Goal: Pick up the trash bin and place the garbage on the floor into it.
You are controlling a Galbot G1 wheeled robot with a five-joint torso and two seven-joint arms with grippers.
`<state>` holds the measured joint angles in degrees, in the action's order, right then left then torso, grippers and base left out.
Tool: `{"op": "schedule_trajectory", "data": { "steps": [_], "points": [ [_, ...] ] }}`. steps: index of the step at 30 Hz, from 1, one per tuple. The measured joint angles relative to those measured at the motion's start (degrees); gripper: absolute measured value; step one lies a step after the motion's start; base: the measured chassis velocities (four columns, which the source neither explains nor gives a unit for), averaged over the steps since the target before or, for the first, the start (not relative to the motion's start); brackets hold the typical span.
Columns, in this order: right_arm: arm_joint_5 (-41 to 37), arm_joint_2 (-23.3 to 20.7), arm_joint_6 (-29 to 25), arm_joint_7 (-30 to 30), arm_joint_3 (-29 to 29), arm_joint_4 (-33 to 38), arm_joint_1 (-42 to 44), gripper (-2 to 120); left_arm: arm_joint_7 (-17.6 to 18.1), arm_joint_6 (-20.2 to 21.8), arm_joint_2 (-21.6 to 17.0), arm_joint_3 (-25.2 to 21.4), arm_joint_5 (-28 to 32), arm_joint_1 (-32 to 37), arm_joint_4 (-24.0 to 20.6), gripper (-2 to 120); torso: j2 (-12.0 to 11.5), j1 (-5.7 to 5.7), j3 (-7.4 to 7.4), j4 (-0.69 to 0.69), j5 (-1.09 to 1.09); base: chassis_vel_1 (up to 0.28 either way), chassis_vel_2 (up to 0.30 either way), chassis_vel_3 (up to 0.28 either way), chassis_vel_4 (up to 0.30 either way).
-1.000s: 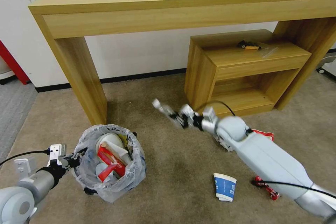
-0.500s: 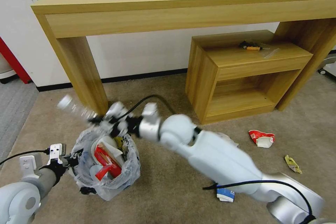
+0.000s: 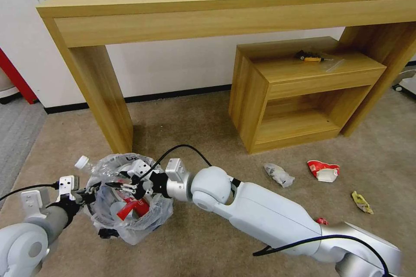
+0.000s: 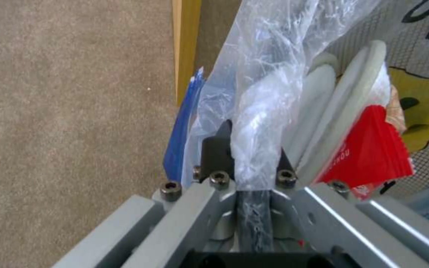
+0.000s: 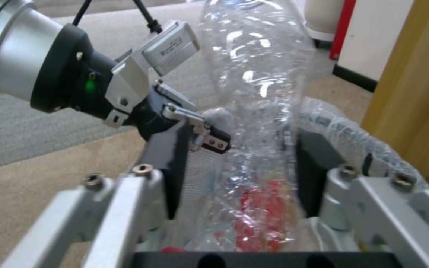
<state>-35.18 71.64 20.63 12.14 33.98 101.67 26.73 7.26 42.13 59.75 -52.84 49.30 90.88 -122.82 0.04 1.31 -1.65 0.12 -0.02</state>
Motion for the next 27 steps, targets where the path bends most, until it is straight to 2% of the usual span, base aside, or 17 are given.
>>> {"op": "schedule_trajectory", "data": {
  "steps": [1, 3, 6, 7, 11, 12, 14, 20, 27],
  "points": [
    [0.0, -0.1, 0.0, -0.1, -0.1, 0.2, 0.2, 54, 0.0, 0.0, 0.0, 0.0, 0.0, 0.0, 0.0, 0, 0.0, 0.00, 0.00, 0.00, 0.00, 0.000, 0.000, 0.000, 0.000],
    [0.0, -0.3, 0.0, -0.2, -0.3, 0.4, 0.3, 56, 0.0, 0.0, 0.0, -0.1, 0.0, 0.1, 0.0, 0, 0.0, 0.00, 0.00, 0.00, 0.00, 0.000, 0.000, 0.000, 0.000],
    [0.0, -0.7, -0.2, -0.4, -0.6, 1.1, 0.7, 72, -0.1, 0.0, 0.0, -0.1, 0.1, 0.2, 0.0, 0, 0.0, 0.00, 0.00, 0.00, 0.00, 0.000, 0.000, 0.000, 0.000],
    [0.0, -0.7, -0.2, -0.4, -0.6, 1.1, 0.7, 72, -0.1, 0.0, 0.0, -0.1, 0.1, 0.2, 0.0, 0, 0.0, 0.00, 0.00, 0.00, 0.00, 0.000, 0.000, 0.000, 0.000],
    [0.0, -1.4, -0.4, -0.7, -0.7, 2.1, 1.6, 90, -0.1, 0.0, 0.0, -0.1, 0.1, 0.2, 0.2, 0, 0.0, 0.00, 0.00, 0.00, 0.00, 0.000, 0.000, 0.000, 0.000],
    [0.0, -1.4, -0.4, -0.7, -0.7, 2.1, 1.6, 90, -0.1, 0.0, 0.0, -0.1, 0.1, 0.2, 0.2, 0, 0.0, 0.00, 0.00, 0.00, 0.00, 0.000, 0.000, 0.000, 0.000],
    [0.0, -1.7, -0.4, -0.9, -0.7, 2.5, 2.0, 98, -0.2, 0.0, 0.0, 0.0, 0.1, 0.0, 0.3, 0, 0.0, 0.00, 0.00, 0.00, 0.00, 0.000, 0.000, 0.000, 0.000],
    [-1.8, -2.0, -0.2, -1.7, -0.6, 3.1, 2.7, 100, -0.3, 0.0, -0.1, 0.1, 0.1, -0.3, 0.5, 0, 0.0, 0.00, 0.00, -0.01, 0.00, 0.000, 0.000, 0.000, 0.000],
    [-3.7, -5.8, 1.0, -1.8, -2.3, 3.3, 4.3, 100, -0.5, 0.0, -0.5, -0.4, 0.6, -0.2, 0.2, 0, 0.0, 0.00, 0.00, 0.00, 0.00, 0.000, 0.000, 0.000, 0.000]
  ]
}}
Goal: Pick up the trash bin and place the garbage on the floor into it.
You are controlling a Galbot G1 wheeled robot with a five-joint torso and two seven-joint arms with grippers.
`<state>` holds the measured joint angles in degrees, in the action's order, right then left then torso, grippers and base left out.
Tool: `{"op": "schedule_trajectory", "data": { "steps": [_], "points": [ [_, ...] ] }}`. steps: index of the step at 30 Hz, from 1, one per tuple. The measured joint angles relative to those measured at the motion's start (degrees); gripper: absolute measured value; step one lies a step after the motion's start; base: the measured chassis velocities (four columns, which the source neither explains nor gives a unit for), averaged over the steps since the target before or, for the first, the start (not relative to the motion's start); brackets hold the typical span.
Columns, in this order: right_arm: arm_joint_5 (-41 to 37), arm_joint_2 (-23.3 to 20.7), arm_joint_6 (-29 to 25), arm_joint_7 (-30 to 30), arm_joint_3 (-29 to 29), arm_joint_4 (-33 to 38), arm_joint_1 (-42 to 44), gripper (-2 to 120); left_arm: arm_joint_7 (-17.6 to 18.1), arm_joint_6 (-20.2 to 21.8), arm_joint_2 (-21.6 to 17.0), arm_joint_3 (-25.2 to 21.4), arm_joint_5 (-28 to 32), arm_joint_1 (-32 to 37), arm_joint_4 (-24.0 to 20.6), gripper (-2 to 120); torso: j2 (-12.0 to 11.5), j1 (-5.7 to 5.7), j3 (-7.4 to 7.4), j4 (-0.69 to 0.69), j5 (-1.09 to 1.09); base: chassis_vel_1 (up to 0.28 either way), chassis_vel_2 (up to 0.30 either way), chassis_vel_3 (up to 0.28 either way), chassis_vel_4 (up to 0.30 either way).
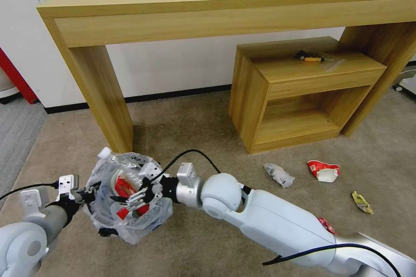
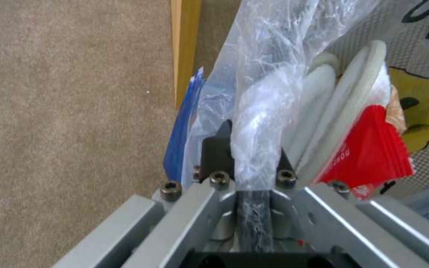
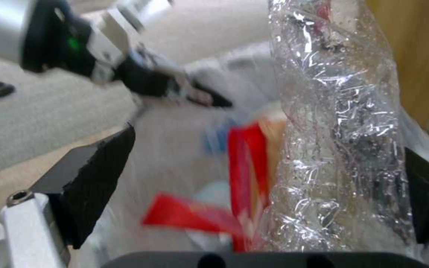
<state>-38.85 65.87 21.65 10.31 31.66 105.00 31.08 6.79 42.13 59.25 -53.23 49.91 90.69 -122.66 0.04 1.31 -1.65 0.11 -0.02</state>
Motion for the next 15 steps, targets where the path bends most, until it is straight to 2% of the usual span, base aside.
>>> {"op": "schedule_trajectory", "data": {
  "steps": [6, 15],
  "points": [
    [-0.8, -2.0, 0.6, -0.5, -0.5, 2.0, 1.1, 100, 0.0, 0.0, -0.1, 0.0, 0.0, -0.1, 0.2, 0, 0.0, 0.00, 0.00, 0.01, 0.00, 0.000, 0.000, 0.000, 0.000],
    [-2.0, -1.1, 0.8, -0.9, 0.5, 3.5, -0.2, 100, -0.2, 0.0, -0.3, -0.4, 0.2, -0.2, 0.6, 0, 0.0, 0.00, 0.00, 0.00, 0.00, 0.000, 0.000, 0.000, 0.000]
  ]
}}
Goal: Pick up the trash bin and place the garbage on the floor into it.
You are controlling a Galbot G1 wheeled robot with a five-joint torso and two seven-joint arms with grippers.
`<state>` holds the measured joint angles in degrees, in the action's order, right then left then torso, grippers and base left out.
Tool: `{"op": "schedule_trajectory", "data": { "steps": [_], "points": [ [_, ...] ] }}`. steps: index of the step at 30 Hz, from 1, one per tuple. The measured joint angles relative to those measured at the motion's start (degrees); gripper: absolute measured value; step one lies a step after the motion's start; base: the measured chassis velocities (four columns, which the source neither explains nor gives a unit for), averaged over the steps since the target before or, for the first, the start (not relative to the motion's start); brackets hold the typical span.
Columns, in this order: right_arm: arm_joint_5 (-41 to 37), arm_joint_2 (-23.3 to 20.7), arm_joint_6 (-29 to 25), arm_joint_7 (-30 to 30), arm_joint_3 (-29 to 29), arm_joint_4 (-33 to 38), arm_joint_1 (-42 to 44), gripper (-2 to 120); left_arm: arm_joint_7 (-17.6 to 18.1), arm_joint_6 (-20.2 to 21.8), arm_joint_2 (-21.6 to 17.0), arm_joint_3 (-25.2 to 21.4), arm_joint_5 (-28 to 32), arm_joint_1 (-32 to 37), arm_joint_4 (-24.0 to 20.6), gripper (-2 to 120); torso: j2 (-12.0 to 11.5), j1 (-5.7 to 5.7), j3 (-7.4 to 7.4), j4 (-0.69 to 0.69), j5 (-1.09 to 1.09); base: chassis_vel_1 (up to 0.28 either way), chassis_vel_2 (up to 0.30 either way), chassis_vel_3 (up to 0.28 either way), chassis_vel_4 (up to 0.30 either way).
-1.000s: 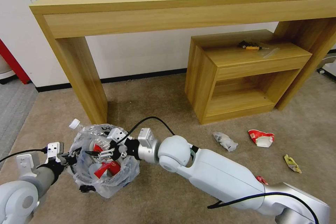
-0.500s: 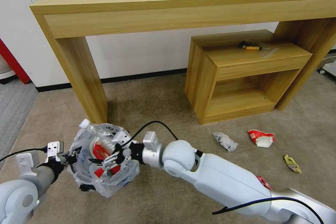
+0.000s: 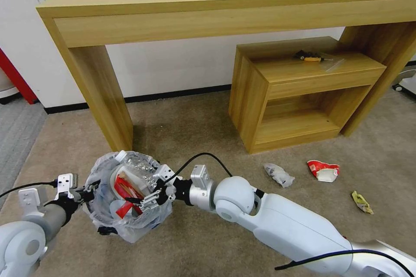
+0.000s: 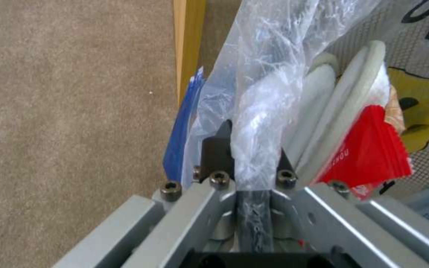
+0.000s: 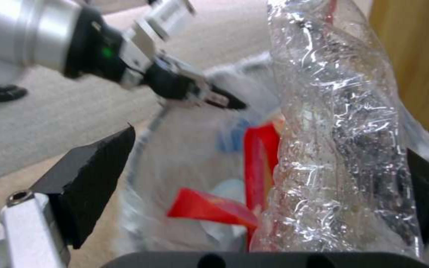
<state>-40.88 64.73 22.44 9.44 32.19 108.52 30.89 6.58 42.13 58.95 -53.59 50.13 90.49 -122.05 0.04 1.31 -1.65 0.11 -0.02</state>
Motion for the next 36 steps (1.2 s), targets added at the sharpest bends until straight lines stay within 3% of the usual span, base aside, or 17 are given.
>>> {"op": "schedule_trajectory", "data": {
  "steps": [7, 13, 18, 30, 36],
  "points": [
    [-0.4, 0.0, 0.6, -0.3, 1.4, -1.6, 0.2, 100, -0.1, 0.0, 0.2, 0.2, 0.0, -0.3, 0.1, 0, 0.0, 0.00, 0.00, -0.01, 0.00, 0.000, 0.000, 0.000, 0.000],
    [-0.5, -4.7, 0.7, -0.3, 0.7, 0.2, 1.6, 100, -0.1, 0.0, -0.1, 0.3, 0.3, -0.8, 0.3, 0, 0.0, 0.00, 0.00, 0.01, 0.00, 0.000, 0.000, 0.000, 0.000],
    [-0.6, -5.5, 0.5, -0.4, -0.1, 1.7, 1.6, 100, -0.1, 0.0, 0.0, 0.5, 0.3, -1.1, 0.6, 0, 0.0, 0.00, 0.00, 0.00, 0.00, 0.000, 0.000, 0.000, 0.000],
    [-1.6, -0.1, -0.4, -0.9, 3.2, -0.3, -1.9, 100, 0.0, 0.0, 0.4, 1.4, 0.0, -1.5, 0.2, 0, 0.0, 0.00, 0.00, 0.00, 0.01, 0.000, 0.000, 0.000, 0.000],
    [-2.4, 0.3, -0.4, -3.1, 2.2, 0.3, -1.9, 100, 0.0, 0.0, 0.8, 1.0, 0.0, -1.2, -0.2, 0, 0.0, 0.00, 0.00, 0.00, 0.00, 0.000, 0.000, 0.000, 0.000]
  ]
}}
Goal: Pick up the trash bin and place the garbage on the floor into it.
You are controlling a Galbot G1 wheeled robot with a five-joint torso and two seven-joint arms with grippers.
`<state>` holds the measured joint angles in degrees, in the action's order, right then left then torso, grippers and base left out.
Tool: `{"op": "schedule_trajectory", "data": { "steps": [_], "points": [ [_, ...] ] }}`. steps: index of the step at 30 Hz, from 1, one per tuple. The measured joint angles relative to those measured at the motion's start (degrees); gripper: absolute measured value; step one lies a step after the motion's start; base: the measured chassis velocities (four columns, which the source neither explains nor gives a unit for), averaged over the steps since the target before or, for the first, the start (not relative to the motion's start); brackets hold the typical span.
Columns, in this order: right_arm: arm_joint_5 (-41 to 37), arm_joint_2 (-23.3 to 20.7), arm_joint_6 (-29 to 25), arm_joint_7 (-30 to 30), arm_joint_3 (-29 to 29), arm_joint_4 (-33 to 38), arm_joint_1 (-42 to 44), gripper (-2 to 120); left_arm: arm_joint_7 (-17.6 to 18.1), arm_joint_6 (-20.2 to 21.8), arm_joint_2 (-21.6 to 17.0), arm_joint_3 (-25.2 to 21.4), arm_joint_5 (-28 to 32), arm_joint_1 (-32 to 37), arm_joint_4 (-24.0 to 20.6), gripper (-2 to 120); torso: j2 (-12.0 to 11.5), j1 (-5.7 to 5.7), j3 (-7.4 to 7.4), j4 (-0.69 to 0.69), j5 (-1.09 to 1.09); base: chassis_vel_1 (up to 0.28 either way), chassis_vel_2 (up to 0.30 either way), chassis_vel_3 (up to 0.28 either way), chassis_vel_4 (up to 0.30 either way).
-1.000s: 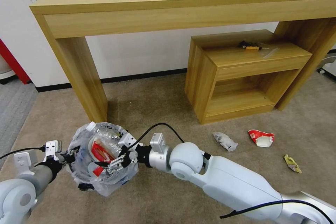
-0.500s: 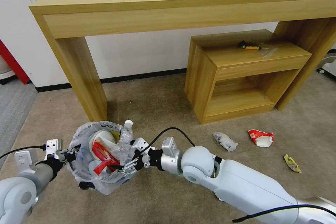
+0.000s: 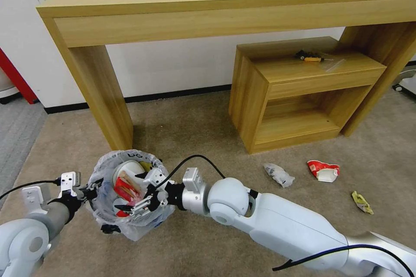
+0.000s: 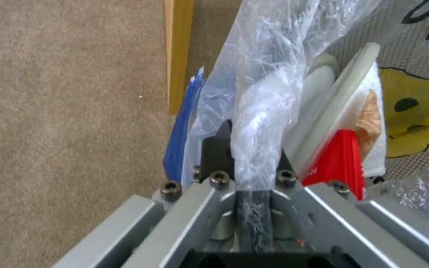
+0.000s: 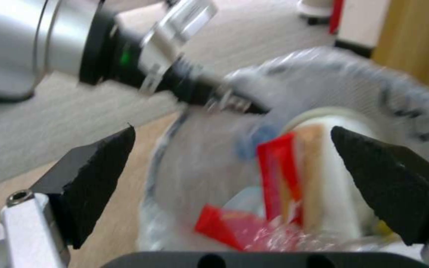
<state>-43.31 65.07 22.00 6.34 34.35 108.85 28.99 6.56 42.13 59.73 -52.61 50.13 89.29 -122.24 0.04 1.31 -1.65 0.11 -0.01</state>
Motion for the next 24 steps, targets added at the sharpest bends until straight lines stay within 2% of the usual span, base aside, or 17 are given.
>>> {"op": "schedule_trajectory", "data": {
  "steps": [3, 6, 11, 13, 14, 17, 18, 19, 21, 22, 24],
  "points": [
    [-0.2, -0.6, 0.1, -3.1, -2.8, 1.4, 0.7, 100, -0.2, 0.0, 0.3, -0.2, -0.2, 0.2, 0.0, 0, 0.0, 0.00, 0.00, 0.00, 0.00, 0.000, 0.000, 0.000, 0.000],
    [2.7, -3.5, -0.8, -8.5, -7.5, 2.5, 3.7, 100, -1.7, 0.0, 0.8, -0.5, -1.1, 0.7, -0.1, 0, 0.0, 0.00, 0.00, -0.01, 0.00, 0.000, 0.000, 0.000, 0.000],
    [6.5, -5.8, -1.4, -11.8, -12.5, 3.0, 7.9, 100, -2.2, 0.0, 1.0, -0.7, -1.6, 1.1, -0.3, 0, 0.0, 0.00, 0.00, 0.01, -0.01, 0.000, 0.000, 0.000, 0.000],
    [10.9, -7.4, -2.8, -14.4, -18.6, 3.2, 14.1, 100, -2.7, 0.0, 1.3, -1.2, -1.9, 1.5, -0.7, 0, 0.0, 0.00, 0.01, 0.00, -0.01, 0.000, 0.000, 0.000, 0.000],
    [10.9, -7.4, -2.8, -14.4, -18.6, 3.2, 14.1, 100, -2.7, 0.0, 1.3, -1.2, -1.9, 1.5, -0.7, 0, 0.0, 0.00, 0.01, 0.00, -0.01, 0.000, 0.000, 0.000, 0.000],
    [15.9, -8.0, -5.6, -18.4, -29.1, 3.0, 25.6, 100, -3.7, 0.0, 1.7, -1.8, -2.9, 2.5, -1.3, 0, 0.0, 0.00, 0.01, 0.01, -0.03, 0.000, 0.000, 0.000, 0.000],
    [16.9, -8.0, -6.3, -18.8, -32.6, 3.2, 28.7, 100, -4.0, 0.0, 1.7, -1.8, -3.1, 2.7, -1.4, 0, 0.0, 0.00, 0.01, 0.01, -0.02, 0.000, 0.000, 0.000, 0.000],
    [16.9, -8.0, -6.3, -18.8, -32.6, 3.2, 28.7, 100, -4.0, 0.0, 1.7, -1.8, -3.1, 2.7, -1.4, 0, 0.0, 0.00, 0.01, 0.01, -0.02, 0.000, 0.000, 0.000, 0.000],
    [20.0, -7.7, -8.0, -18.9, -39.9, 3.6, 35.1, 100, -4.3, 0.0, 1.8, -1.8, -3.5, 2.8, -1.6, 0, 0.0, 0.00, 0.01, 0.01, -0.02, 0.000, 0.000, 0.000, 0.000],
    [20.0, -7.7, -8.0, -18.9, -39.9, 3.6, 35.1, 100, -4.3, 0.0, 1.8, -1.8, -3.5, 2.8, -1.6, 0, 0.0, 0.00, 0.01, 0.01, -0.02, 0.000, 0.000, 0.000, 0.000],
    [22.8, -6.5, -9.8, -17.7, -47.1, 3.8, 41.8, 100, -4.6, 0.0, 2.0, -1.6, -4.0, 2.9, -1.8, 0, 0.0, 0.00, 0.01, 0.01, -0.02, 0.000, 0.000, 0.000, 0.000]
  ]
}}
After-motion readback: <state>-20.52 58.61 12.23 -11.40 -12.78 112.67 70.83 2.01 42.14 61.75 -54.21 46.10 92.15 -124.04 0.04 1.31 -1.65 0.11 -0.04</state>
